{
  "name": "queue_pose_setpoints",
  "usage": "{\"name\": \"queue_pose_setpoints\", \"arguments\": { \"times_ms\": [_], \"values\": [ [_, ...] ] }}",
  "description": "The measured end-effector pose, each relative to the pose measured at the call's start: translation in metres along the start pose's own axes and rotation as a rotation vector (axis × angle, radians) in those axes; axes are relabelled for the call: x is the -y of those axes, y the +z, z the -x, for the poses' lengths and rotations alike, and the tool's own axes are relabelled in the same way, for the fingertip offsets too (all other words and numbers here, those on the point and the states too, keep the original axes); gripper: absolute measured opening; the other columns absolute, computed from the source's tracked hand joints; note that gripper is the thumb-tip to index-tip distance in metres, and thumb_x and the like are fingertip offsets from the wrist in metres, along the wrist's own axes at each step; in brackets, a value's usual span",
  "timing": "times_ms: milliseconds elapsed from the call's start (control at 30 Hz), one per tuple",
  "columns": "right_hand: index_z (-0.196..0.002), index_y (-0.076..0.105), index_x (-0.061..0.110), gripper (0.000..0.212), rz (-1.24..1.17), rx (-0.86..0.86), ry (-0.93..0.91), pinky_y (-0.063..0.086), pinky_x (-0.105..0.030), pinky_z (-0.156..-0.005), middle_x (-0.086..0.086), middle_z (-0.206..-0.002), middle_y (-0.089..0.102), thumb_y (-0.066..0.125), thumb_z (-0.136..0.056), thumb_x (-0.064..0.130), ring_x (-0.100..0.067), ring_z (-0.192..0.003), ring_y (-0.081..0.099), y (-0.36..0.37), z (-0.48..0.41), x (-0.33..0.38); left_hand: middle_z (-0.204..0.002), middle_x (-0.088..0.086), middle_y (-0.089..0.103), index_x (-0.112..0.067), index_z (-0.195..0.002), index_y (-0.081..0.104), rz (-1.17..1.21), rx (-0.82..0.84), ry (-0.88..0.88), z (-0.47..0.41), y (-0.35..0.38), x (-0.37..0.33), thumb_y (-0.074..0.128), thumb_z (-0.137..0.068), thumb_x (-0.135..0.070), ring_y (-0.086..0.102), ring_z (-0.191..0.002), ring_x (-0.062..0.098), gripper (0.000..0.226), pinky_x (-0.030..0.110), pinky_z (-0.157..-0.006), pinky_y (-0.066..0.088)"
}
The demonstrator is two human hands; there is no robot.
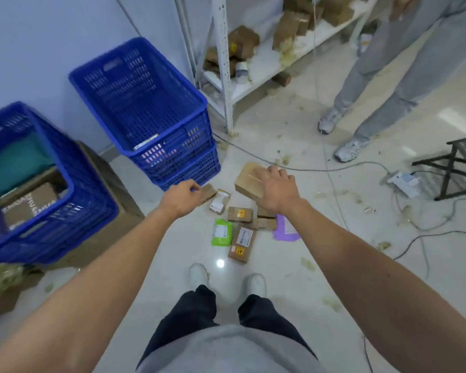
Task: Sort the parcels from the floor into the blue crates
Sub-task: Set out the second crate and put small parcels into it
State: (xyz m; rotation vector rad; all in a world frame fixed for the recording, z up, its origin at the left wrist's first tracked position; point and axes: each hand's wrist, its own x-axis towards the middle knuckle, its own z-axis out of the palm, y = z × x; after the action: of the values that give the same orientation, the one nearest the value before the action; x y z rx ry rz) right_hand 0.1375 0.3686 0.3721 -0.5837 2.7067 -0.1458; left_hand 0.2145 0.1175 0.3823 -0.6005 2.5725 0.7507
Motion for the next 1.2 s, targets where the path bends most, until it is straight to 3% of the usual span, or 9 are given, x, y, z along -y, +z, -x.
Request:
{"name": "queue_pose_setpoints", "arguments": {
  "times_ms": [200,467,667,900,1100,1200],
  "values": [
    [-0.147,0.03,0.027,0.086,0.103,-0.047,-0.193,0.037,-0.046,-0.102,-0.008,-0.138,0.04,0.072,-0.073,0.044,-0.031,-0.123,0.041,-0.055,-0.028,0.049,-0.102,0.001,0.069,-0.023,-0.113,0.064,0.071,-0.145,-0.01,0.014,-0.052,0.016,0.052,-0.095,-0.032,0.064,-0.097,0.025,0.023,0.038,-0.087,0.051],
    [-0.15,0.024,0.029,0.088,0.138,-0.108,-0.335,0.037,-0.046,-0.103,-0.008,-0.138,0.039,0.072,-0.077,0.044,-0.032,-0.123,0.044,-0.101,-0.074,0.137,-0.1,0.002,0.069,-0.021,-0.116,0.065,0.134,-0.28,-0.032,0.015,-0.13,0.07,0.05,-0.098,-0.029,0.057,-0.089,0.02,0.024,0.03,-0.078,0.04],
    [-0.149,0.024,0.027,0.088,0.188,-0.112,-0.339,0.041,-0.047,-0.102,-0.009,-0.135,0.04,0.072,-0.077,0.047,-0.033,-0.121,0.044,-0.107,-0.117,0.215,-0.102,-0.002,0.064,-0.023,-0.112,0.064,0.236,-0.287,-0.03,-0.011,-0.187,0.137,0.047,-0.098,-0.03,0.054,-0.089,0.017,0.023,0.029,-0.076,0.037],
    [-0.149,0.021,0.028,0.092,0.264,-0.129,-0.287,0.042,-0.048,-0.099,-0.009,-0.139,0.039,0.072,-0.076,0.05,-0.032,-0.125,0.041,-0.111,-0.171,0.285,-0.085,-0.008,0.065,-0.024,-0.112,0.066,0.31,-0.293,0.024,-0.052,-0.246,0.198,0.052,-0.096,-0.027,0.057,-0.079,0.009,0.021,0.023,-0.06,0.037],
    [-0.149,0.022,0.028,0.093,0.267,-0.13,-0.26,0.042,-0.049,-0.1,-0.009,-0.137,0.04,0.074,-0.075,0.051,-0.032,-0.124,0.041,-0.119,-0.212,0.307,-0.093,-0.002,0.069,-0.023,-0.113,0.067,0.298,-0.277,0.025,-0.093,-0.281,0.217,0.052,-0.096,-0.027,0.059,-0.085,0.016,0.023,0.03,-0.077,0.041],
    [-0.15,0.021,0.027,0.094,0.276,-0.125,-0.277,0.042,-0.049,-0.101,-0.009,-0.138,0.04,0.071,-0.076,0.056,-0.033,-0.124,0.042,-0.119,-0.242,0.31,-0.087,-0.003,0.068,-0.024,-0.113,0.065,0.304,-0.249,0.025,-0.121,-0.289,0.22,0.051,-0.098,-0.028,0.06,-0.08,0.011,0.021,0.031,-0.073,0.043]
  ]
}}
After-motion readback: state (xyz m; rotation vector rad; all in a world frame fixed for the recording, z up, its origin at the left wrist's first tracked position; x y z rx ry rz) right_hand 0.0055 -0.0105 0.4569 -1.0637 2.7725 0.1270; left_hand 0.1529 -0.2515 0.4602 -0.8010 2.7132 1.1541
